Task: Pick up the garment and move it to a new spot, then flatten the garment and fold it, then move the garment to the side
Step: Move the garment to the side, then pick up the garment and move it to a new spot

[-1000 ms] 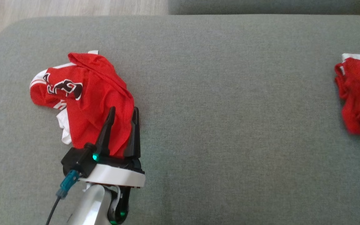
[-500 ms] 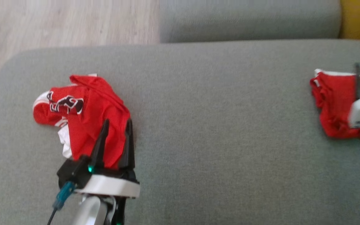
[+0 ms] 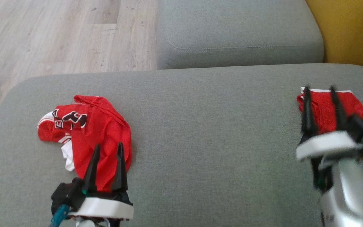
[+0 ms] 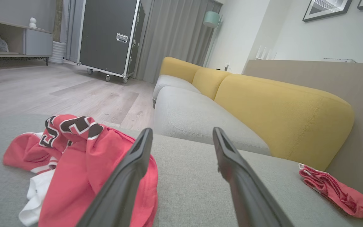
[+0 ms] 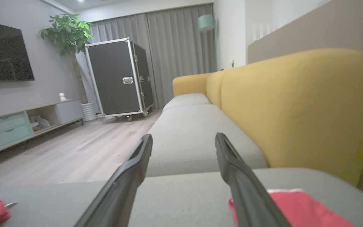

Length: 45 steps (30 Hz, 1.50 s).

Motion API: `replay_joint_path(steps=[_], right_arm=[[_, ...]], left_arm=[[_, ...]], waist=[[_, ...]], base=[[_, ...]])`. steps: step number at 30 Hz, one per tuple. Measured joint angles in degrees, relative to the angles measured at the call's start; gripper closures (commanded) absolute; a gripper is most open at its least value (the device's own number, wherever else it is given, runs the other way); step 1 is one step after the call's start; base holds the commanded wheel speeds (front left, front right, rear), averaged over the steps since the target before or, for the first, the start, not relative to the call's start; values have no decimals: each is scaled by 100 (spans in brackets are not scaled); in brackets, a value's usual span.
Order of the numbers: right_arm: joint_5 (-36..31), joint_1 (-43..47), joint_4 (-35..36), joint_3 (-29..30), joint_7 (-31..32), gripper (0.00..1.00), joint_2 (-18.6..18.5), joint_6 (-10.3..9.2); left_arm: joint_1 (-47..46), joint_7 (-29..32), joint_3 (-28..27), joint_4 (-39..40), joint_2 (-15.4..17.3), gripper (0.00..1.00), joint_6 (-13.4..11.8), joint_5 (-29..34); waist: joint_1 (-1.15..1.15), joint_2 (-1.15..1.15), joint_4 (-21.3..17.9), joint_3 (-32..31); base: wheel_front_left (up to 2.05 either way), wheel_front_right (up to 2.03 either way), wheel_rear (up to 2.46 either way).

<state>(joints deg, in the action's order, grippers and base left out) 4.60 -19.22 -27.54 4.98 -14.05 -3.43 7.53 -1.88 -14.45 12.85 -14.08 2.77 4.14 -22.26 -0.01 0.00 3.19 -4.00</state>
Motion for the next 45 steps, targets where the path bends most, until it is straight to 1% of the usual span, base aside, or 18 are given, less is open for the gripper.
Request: replay_joint_path(steps=[2,5,9,16,25,30,34,37,38,45], right_arm=[[454,451,191,-188,-15,0,10,0],[770,1122,399,-343,-15,0,75,0],[861,1625,702,-281,-16,0,85,0],[860,1758,920,-388,-16,0,87,0],[846,1757,998,-434,-16,0,86,0],[909,1766,1035,-560,-16,0,86,0],[910,1854,1039,-684,-16,0,86,0],[911,1995,1035,-856,-16,0,87,0],[956,2046,1025,-946,-16,0,88,0],[1174,2108,981,-1268,-16,0,88,0]], left_arm=[[75,0,-5,-3,1,0,40,0],[149,0,-20,1,3,0,88,-1],[229,0,-86,2,5,0,101,-1],[260,0,-163,0,8,0,138,-43],[258,0,-151,-14,8,0,141,-44],[255,0,-142,-41,8,0,141,-43],[229,0,-118,-60,7,0,142,-43],[227,1,-130,-111,8,0,138,-35],[229,1,-145,-169,8,0,137,-31],[252,0,-236,-211,8,0,142,125]], waist=[[0,0,34,-13],[0,0,90,-26],[0,0,126,-8],[1,0,118,65],[1,0,163,81],[1,0,277,65],[1,0,510,43],[1,0,762,16],[1,0,953,-9],[1,0,1669,-121]], base=[[0,0,0],[0,0,0],[0,0,0],[0,0,0],[0,0,0],[0,0,0],[0,0,0],[0,0,0],[0,0,0],[0,0,0]])
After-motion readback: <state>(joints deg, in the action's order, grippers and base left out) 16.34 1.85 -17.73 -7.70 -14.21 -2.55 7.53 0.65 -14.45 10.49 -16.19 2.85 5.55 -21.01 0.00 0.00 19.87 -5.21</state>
